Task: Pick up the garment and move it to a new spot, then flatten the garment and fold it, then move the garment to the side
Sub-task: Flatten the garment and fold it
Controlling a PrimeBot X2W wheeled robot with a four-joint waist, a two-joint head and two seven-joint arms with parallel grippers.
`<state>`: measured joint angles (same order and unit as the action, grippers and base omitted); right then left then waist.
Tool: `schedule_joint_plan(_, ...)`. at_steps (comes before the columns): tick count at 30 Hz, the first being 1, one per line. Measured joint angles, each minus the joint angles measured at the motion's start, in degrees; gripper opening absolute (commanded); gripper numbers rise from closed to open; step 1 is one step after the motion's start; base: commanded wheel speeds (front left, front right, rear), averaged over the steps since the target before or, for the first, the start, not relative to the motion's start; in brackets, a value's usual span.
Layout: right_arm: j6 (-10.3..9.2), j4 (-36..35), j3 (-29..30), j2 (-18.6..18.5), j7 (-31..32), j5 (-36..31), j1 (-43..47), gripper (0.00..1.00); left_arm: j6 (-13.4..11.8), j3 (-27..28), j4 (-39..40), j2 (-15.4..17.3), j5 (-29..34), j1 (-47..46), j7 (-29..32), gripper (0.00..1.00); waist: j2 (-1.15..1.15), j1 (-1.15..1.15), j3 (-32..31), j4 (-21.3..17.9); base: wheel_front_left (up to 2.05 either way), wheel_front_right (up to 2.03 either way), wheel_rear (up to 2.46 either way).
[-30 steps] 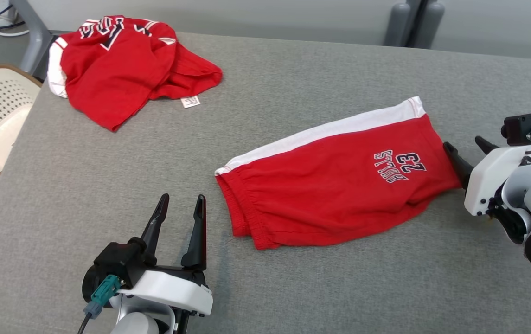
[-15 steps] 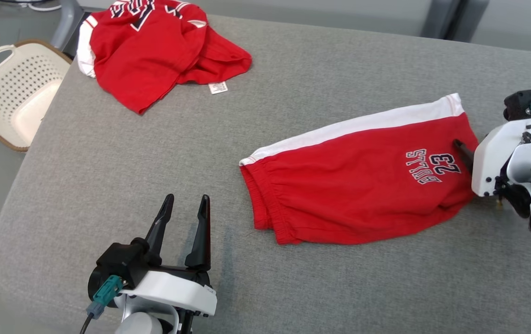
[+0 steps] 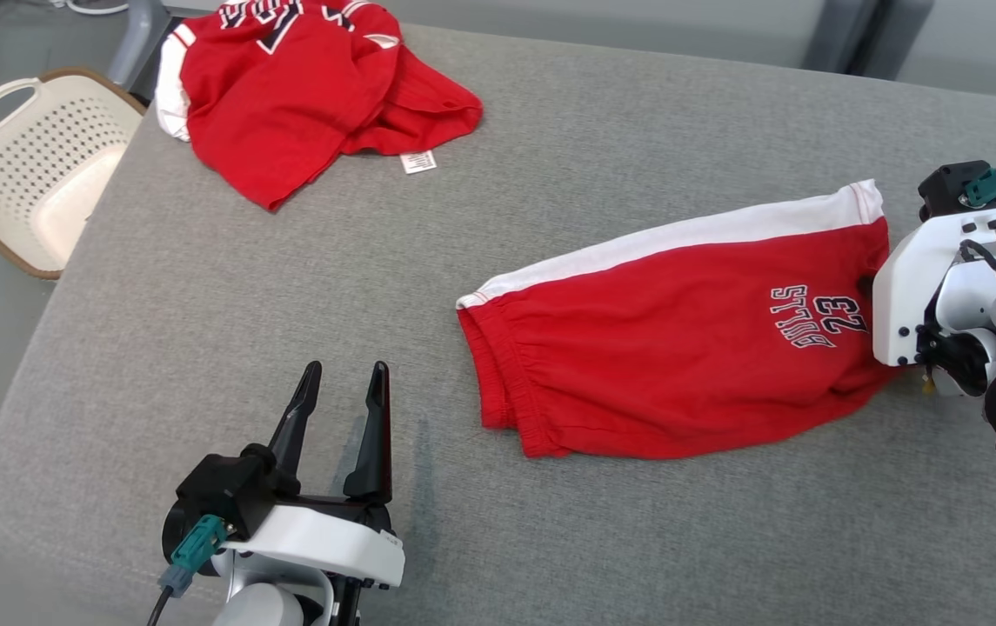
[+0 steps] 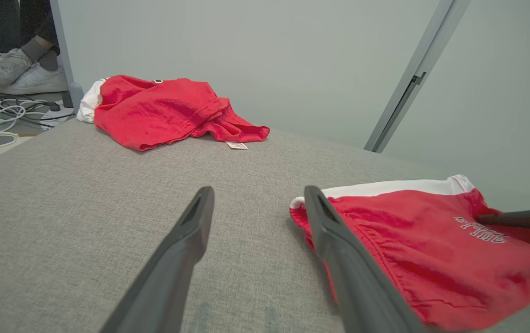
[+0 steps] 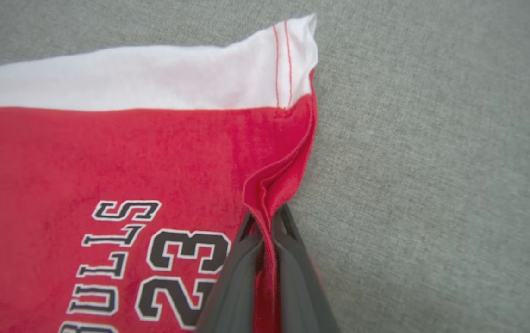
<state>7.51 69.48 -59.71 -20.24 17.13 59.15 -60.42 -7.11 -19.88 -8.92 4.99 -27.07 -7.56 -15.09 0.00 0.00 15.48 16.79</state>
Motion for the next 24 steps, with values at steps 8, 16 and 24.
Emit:
schedule_joint_plan(8, 0.00, -3.5, -0.9, -0.5, -2.6, 0.5, 0.4, 0.00, 0.3, 1.0, 0.2, 0.0, 0.8, 0.0, 0.0, 1.00, 0.00, 0.00, -0.2, -3.6, 0.00, 0.00, 0.00)
schedule_joint_plan(16, -0.01, -10.7, -0.4, -3.1, -7.6, 3.7, 4.1, 0.00, 0.6, 1.0, 0.5, 0.7, 1.5, 0.0, 0.0, 1.00, 0.00, 0.00, -1.5, -9.7, 0.00, 0.00, 0.00)
schedule_joint_plan(24, -0.01, -14.1, 0.9, -6.4, -11.5, 7.1, 8.1, 0.00, 0.5, 0.3, 1.5, 1.6, 2.0, 0.0, 0.9, 1.00, 0.00, 0.00, -2.3, -16.3, 0.00, 0.00, 0.00)
